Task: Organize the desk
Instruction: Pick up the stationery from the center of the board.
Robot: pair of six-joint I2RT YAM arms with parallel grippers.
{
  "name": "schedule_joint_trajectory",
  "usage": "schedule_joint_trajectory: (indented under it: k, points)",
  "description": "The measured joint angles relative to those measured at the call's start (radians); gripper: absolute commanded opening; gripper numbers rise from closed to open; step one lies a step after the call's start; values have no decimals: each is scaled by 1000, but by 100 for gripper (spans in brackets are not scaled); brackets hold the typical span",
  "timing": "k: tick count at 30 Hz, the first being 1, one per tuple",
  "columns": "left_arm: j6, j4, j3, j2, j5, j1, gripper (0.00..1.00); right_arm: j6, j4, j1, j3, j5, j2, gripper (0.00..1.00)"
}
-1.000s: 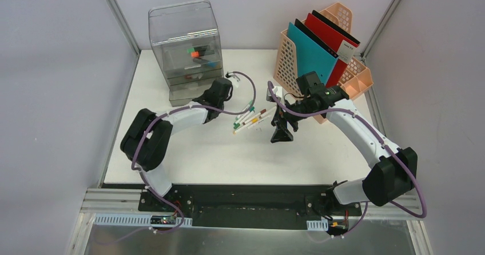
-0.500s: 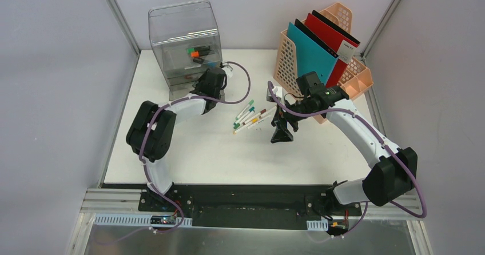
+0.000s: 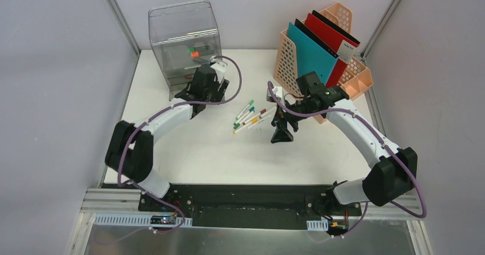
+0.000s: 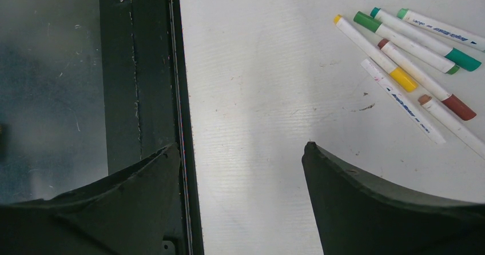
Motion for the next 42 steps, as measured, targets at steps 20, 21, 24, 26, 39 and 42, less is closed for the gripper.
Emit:
schedule_joint_trajectory:
  k: [20,21,24,26,39,42]
  points:
    - [-438,-208,-89,-664,583,-4,99,-224,101,-7,-164,-29,-126,99]
    - [-425,-226,-89,-683,582,-4,99,-309,63,-6,-149,-36,-101,99]
    - [-378,-276,-91,-706,566,-4,99,-486,-35,-6,-89,-34,9,99]
    - [-348,-298,-111,-717,544,2,99,-588,-75,-6,-51,-16,88,99]
    - [-280,-356,-200,-760,501,9,99,-766,-79,-6,278,214,402,96]
    - [-278,-361,-200,-761,502,9,99,-763,-84,-6,344,251,481,90]
